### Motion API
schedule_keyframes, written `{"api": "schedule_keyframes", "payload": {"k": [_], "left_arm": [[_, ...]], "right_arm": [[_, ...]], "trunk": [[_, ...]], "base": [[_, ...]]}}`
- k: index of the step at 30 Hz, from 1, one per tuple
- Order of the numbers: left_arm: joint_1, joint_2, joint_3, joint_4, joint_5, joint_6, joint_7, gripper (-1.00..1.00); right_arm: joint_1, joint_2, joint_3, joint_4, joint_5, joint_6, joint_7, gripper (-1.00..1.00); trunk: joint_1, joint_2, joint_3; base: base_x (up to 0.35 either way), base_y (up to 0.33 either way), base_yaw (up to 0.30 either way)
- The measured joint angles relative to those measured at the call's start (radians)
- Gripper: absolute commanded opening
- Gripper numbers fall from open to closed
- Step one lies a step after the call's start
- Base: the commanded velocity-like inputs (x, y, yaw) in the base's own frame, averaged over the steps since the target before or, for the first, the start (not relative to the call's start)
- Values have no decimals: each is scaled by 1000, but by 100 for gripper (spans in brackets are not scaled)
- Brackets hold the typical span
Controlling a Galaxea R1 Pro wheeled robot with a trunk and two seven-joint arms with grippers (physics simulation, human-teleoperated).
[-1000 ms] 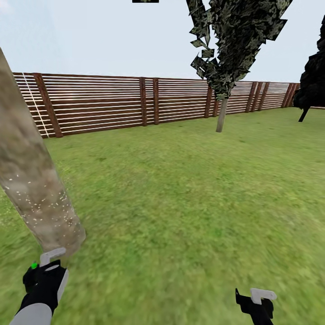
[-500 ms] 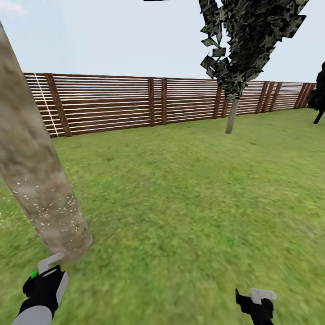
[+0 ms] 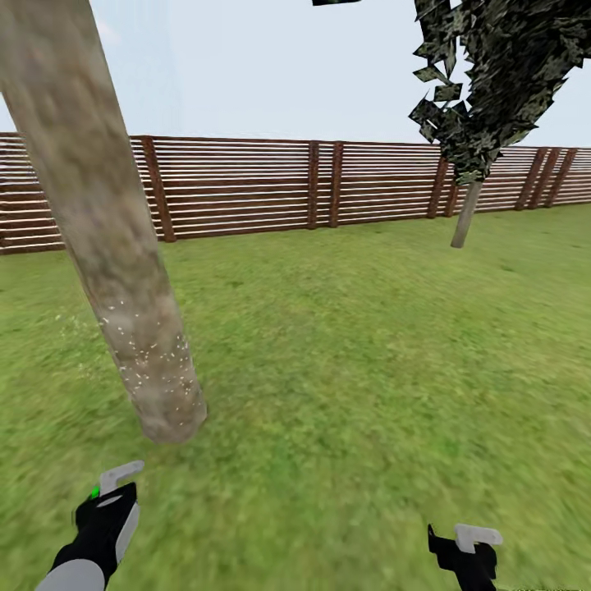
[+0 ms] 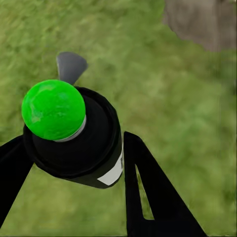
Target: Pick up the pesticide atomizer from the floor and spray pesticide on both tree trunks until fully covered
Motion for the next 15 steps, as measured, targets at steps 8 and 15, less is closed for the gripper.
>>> {"api": "schedule_keyframes", "payload": {"k": [8, 15], "left_arm": [[109, 14, -288, -22, -94, -134, -488, -100], [98, 33, -460, -34, -398, -136, -1045, -100]], "right_arm": [[0, 9, 2, 1, 4, 1, 4, 100], [0, 12, 25, -81, 349, 6, 293, 100]], "trunk": [[0, 0, 0], [0, 0, 0]], "base": [[-335, 89, 105], [-256, 64, 1]]}}
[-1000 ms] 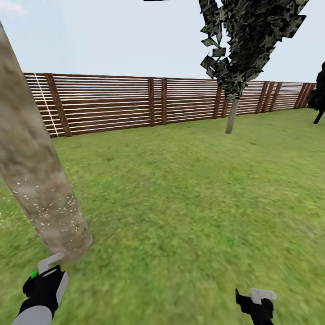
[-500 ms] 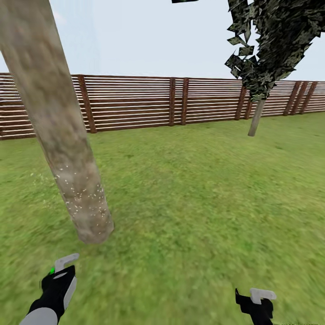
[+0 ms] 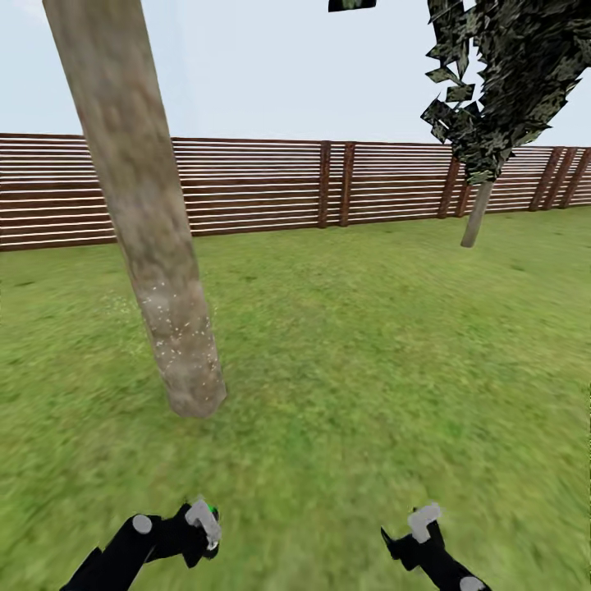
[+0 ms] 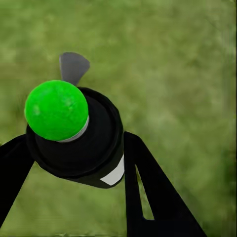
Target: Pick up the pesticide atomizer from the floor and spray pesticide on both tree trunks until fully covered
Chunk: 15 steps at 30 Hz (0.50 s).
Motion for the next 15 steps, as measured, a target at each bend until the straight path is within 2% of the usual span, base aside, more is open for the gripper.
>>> {"api": "schedule_keyframes", "payload": {"k": [1, 3, 4, 5, 6, 7, 8, 10, 11, 12, 13, 15], "left_arm": [[-1, -6, -1, -38, -55, 2, -82, -100], [-1, -3, 1, -94, -90, 6, -165, -100], [-1, 0, 1, -116, -98, 7, -222, -100], [-1, 2, 0, -127, -102, 7, -270, -100], [-1, 2, 0, -131, -103, 6, -292, -100], [-1, 0, -1, -135, -107, 5, -308, -100], [-1, -1, -2, -136, -122, 5, -312, -100], [-2, -11, -17, -136, -196, 7, -320, -100], [-2, -16, -24, -136, -236, 9, -335, -100], [-2, -18, -25, -133, -250, 11, -341, -100], [-1, -20, -26, -128, -251, 11, -343, -100], [-1, -38, -33, -125, -254, 10, -344, -100]], "right_arm": [[0, -3, 8, -109, 95, 13, 110, 100], [0, -4, 1, -237, 236, 91, 232, 100], [0, -4, -1, -288, 289, 154, 279, 100], [-2, -2, -2, -328, 313, 201, 327, 100], [-3, 0, -2, -351, 323, 221, 372, 100], [-4, 4, -2, -387, 329, 235, 465, 100], [-4, 6, -2, -405, 331, 238, 507, 100], [-6, 9, -2, -426, 334, 246, 544, 100], [-6, 11, 8, -429, 355, 249, 556, 100], [-6, 35, 46, -430, 386, 250, 592, -100], [-6, 54, 61, -431, 397, 249, 613, -100], [-6, 60, 65, -432, 400, 249, 620, -100]], "trunk": [[0, 0, 0], [0, 0, 0], [0, 0, 0], [0, 0, 0], [0, 0, 0], [0, 0, 0], [0, 0, 0], [0, 0, 0], [0, 0, 0], [0, 0, 0], [0, 0, 0], [0, 0, 0]], "base": [[-23, 5, 0], [-8, 2, 0], [-2, 0, 0], [-1, 0, 0], [0, 0, 0], [0, 0, 0], [0, 0, 0], [0, 0, 0], [0, 0, 0], [0, 0, 0], [0, 0, 0], [0, 0, 0]]}}
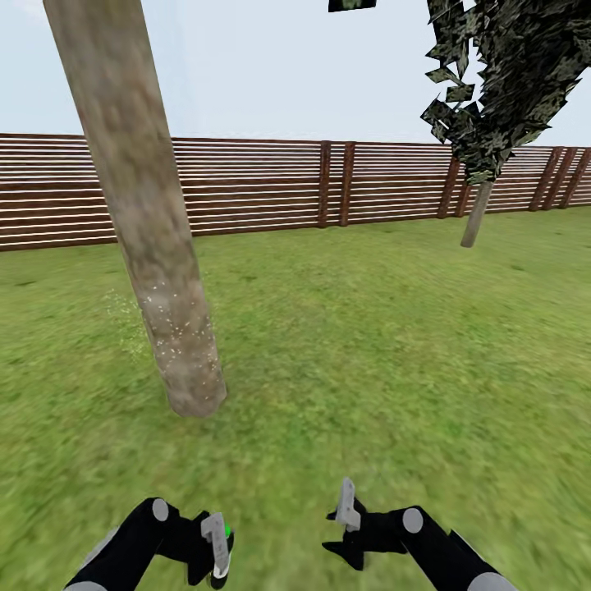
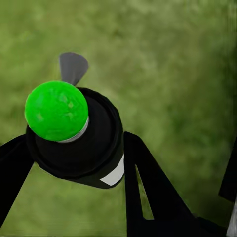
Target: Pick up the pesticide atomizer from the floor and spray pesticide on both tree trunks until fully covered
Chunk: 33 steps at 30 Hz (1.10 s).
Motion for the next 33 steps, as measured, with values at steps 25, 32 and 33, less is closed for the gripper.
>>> {"api": "schedule_keyframes", "payload": {"k": [25, 32, 33], "left_arm": [[-35, -159, -86, -9, -104, 55, -8, -100], [-46, -157, -86, -4, -60, 53, -22, -100], [-49, -157, -86, -2, -46, 52, -28, -100]], "right_arm": [[0, 95, 9, -139, 37, 29, 92, -100], [0, 93, 8, -139, 38, 29, 92, -100], [0, 93, 8, -139, 38, 29, 92, -100]], "trunk": [[0, 0, 0], [0, 0, 0], [0, 0, 0]], "base": [[0, 0, 0], [0, 0, 0], [0, 0, 0]]}}
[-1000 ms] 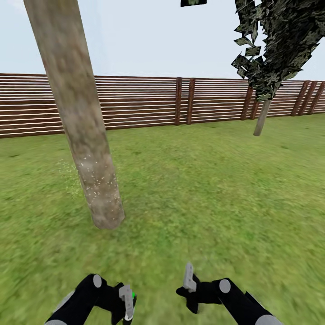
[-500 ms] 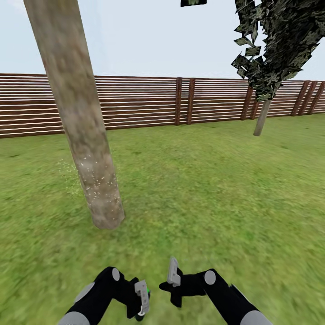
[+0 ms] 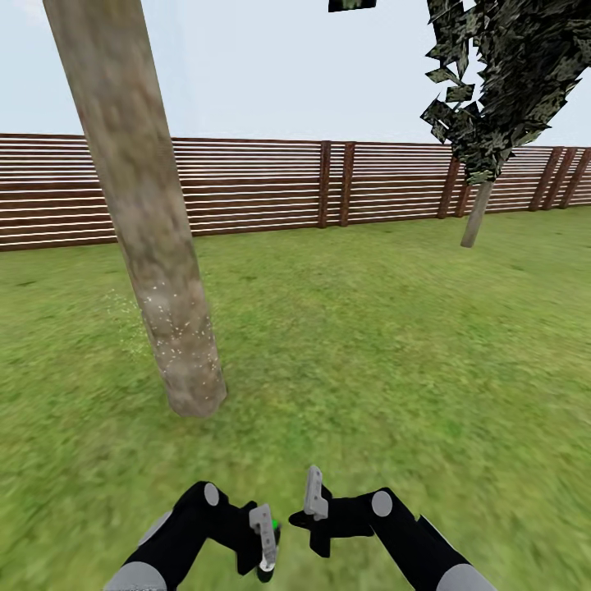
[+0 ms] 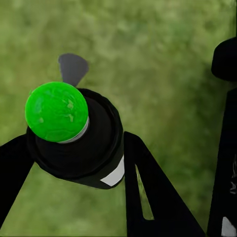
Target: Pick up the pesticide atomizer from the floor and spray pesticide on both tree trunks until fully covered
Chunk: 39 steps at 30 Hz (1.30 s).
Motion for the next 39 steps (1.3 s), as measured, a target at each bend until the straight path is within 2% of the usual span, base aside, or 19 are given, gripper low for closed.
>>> {"api": "schedule_keyframes", "payload": {"k": [3, 8, 11, 22, 23, 25, 27, 39], "left_arm": [[-3, 0, 1, 2, 13, -35, -15, -100], [-3, 0, 1, 8, 19, -40, -18, -100], [-3, -1, 1, 8, 20, -40, -43, -100], [-5, -12, 2, 8, 21, -40, -44, -100], [-5, -13, 2, 8, 30, -40, -44, -100], [-5, -13, 0, 7, 76, -44, -44, -100], [-5, -14, -1, 9, 100, -69, -44, -100], [-5, -5, -1, 18, 103, -80, -44, -100]], "right_arm": [[0, -1, 0, 0, 0, -1, 0, -100], [0, -3, 0, 1, 0, -2, -1, -100], [0, -5, 0, 2, 0, -2, -2, -100], [0, -5, -1, 2, 0, -2, -2, -100], [0, -5, -1, 2, 0, -2, -2, -100], [0, -5, -1, 2, 0, -2, -2, -100], [0, -5, -1, 2, 0, -2, -2, -100], [0, -5, 0, 2, 0, -2, -2, -100]], "trunk": [[0, 0, 0], [0, 0, 0], [0, 0, 0], [0, 0, 0], [0, 0, 0], [0, 0, 0], [0, 0, 0], [0, 0, 0]], "base": [[0, 0, 0], [0, 0, 0], [0, 0, 0], [0, 0, 0], [0, 0, 0], [0, 0, 0], [0, 0, 0], [0, 0, 0]]}}
